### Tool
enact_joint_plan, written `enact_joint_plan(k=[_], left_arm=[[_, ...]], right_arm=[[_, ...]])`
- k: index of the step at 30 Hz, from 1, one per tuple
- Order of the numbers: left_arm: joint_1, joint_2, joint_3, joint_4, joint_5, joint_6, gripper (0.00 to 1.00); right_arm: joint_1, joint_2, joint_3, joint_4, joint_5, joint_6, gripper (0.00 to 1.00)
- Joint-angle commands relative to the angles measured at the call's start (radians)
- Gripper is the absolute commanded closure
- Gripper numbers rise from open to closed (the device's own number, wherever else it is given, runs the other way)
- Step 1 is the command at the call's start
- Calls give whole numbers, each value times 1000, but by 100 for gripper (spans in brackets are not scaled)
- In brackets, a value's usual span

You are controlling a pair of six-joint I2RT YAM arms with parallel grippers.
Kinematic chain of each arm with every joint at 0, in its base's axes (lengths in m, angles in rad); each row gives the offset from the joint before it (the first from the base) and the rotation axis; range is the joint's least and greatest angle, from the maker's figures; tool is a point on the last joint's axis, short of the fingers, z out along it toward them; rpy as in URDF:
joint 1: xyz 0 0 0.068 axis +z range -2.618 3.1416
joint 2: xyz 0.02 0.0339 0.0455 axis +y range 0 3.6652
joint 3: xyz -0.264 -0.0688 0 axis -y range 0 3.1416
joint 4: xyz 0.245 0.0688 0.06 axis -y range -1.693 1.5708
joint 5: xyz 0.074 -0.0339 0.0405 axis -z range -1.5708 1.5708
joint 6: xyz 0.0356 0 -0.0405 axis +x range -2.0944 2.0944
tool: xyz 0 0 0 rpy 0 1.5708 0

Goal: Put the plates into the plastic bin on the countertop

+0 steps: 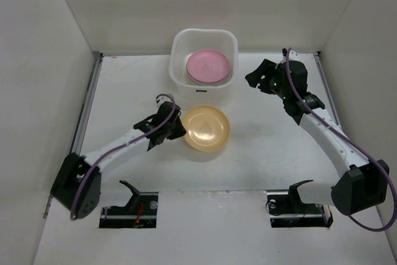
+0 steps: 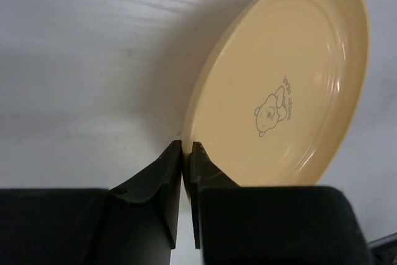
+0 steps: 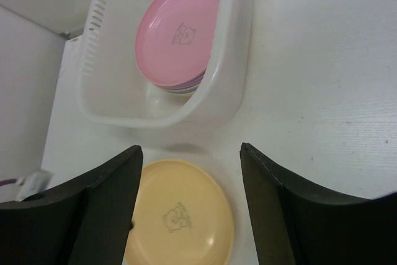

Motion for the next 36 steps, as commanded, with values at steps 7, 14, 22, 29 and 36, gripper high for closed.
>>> enact_joint_plan(k=[7, 14, 22, 29, 36], left_arm=[[89, -501, 187, -431, -77, 24, 93], [248, -215, 549, -415, 27, 197, 92], [303, 259, 937, -185, 60, 243, 92], [304, 587, 1167, -138, 63, 299, 92], [301, 785, 1308, -123, 89, 345, 91]], right_arm=[[0, 59, -6, 106, -76, 25, 31], [1, 24, -59, 109, -62, 23, 31], [-45, -131, -162, 87, -56, 22, 30], [-66, -219, -216, 32, -49, 37, 30], [-83, -257, -234, -2, -48, 39, 30]])
